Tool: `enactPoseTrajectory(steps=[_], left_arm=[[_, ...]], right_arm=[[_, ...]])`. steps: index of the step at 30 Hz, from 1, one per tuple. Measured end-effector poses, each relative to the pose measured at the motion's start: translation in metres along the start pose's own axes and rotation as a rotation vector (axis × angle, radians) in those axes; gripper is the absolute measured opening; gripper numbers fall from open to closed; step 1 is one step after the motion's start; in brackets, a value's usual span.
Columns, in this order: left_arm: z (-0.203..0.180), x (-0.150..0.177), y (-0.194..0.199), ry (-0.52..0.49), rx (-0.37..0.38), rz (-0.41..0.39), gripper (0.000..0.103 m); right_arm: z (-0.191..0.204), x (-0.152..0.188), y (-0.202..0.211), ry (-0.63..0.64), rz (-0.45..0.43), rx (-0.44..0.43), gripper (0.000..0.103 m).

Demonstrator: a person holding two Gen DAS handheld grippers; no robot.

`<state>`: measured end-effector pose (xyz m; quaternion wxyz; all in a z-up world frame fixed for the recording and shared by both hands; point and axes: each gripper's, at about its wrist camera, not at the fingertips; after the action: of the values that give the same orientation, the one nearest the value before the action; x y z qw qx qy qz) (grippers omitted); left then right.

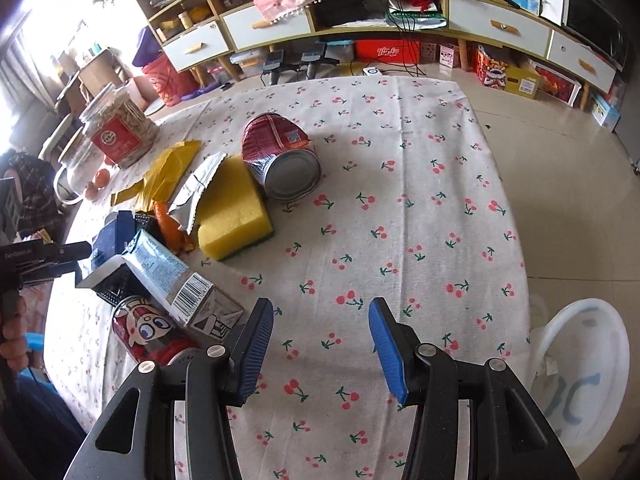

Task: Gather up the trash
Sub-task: 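Move both grippers back over the table toward the remaining wrappers, then grasp the silver foil wrapper with the left gripper while the right grasps the white paper strip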

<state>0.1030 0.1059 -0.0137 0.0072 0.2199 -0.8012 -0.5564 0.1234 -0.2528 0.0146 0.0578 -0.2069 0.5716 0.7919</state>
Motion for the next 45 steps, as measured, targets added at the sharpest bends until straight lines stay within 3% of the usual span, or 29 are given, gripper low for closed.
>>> enactPoseTrajectory(steps=[3,9,20,28,33,37,40,45], left_arm=[[0.001,-0.001,0.004,0.012,0.03,-0.007,0.023],[-0.002,0.0,0.018,-0.01,0.065,-0.052,0.013],[-0.011,0.002,0.039,-0.046,0.104,-0.144,0.01],[-0.016,0.004,0.043,-0.075,0.099,-0.169,0.01],[-0.019,0.002,0.048,-0.095,0.092,-0.197,0.009],[-0.018,0.001,0.05,-0.104,0.091,-0.208,0.009],[-0.02,0.0,0.049,-0.109,0.092,-0.214,0.009],[-0.022,0.0,0.05,-0.118,0.099,-0.225,0.009]], right_arm=[[0.007,-0.002,-0.003,-0.022,0.002,-0.013,0.051],[0.03,-0.008,-0.003,-0.036,-0.009,-0.085,0.051],[0.047,-0.036,-0.032,-0.144,0.005,-0.212,0.051],[0.07,-0.071,-0.046,-0.147,-0.05,-0.326,0.051],[0.09,-0.093,-0.069,-0.134,-0.05,-0.321,0.048],[0.08,-0.094,-0.084,-0.137,-0.042,-0.296,0.037],[0.069,-0.091,-0.091,-0.135,-0.041,-0.313,0.015],[0.062,-0.083,-0.089,-0.113,-0.06,-0.343,0.006]])
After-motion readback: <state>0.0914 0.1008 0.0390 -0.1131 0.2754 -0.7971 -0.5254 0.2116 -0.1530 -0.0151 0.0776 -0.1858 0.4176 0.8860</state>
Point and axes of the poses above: each gripper's, at about its wrist camera, not at the fingertips, and y roughly against the way its jaws point, z to its left, x to its underside, and after that the axes turned 2 degrees about -y, right-handed
